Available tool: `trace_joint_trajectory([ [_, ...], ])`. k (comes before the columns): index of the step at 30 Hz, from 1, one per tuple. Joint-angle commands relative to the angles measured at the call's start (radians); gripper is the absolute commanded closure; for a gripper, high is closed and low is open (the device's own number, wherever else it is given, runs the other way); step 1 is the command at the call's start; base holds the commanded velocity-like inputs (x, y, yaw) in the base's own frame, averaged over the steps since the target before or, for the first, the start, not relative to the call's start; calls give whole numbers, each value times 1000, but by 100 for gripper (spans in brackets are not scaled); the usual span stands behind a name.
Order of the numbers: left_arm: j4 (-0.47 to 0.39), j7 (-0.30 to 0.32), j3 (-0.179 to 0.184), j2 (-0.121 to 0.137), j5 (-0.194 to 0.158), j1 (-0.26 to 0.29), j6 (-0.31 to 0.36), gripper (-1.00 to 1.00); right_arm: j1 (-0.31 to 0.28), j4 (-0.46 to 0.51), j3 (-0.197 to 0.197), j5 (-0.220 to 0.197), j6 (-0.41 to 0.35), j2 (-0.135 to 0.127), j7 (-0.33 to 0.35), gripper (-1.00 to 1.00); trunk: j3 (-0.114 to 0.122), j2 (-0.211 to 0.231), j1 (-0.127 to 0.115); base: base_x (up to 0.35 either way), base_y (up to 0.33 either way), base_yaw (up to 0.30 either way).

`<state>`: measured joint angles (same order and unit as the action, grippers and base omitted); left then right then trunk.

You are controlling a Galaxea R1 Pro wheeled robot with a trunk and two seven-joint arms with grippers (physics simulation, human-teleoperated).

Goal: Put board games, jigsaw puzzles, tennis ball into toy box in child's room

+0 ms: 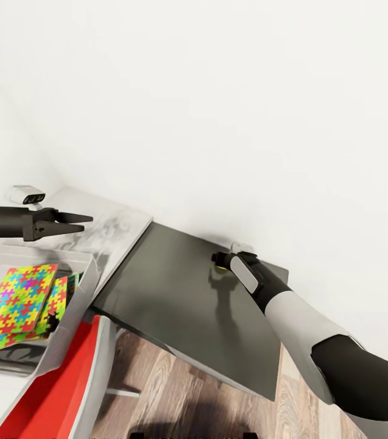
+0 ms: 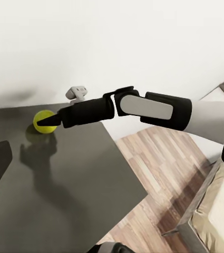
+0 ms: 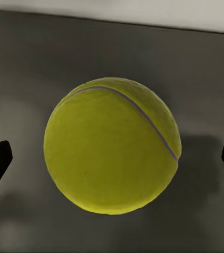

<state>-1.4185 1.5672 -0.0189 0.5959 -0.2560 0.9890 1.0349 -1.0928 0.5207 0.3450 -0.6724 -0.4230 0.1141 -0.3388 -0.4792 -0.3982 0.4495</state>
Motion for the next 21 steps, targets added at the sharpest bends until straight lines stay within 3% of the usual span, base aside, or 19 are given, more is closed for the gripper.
trace_joint_trajectory([
  [1,0,4,1,1,0,1,10,-100,-1,2,6,-10,-2,-1,-9,-100,-3,-2,1,0,0,0],
  [21,0,4,5,-1,1,2,10,-100,-1,2,3,-10,0,-2,-8,-100,-6,-2,1,0,0,0],
])
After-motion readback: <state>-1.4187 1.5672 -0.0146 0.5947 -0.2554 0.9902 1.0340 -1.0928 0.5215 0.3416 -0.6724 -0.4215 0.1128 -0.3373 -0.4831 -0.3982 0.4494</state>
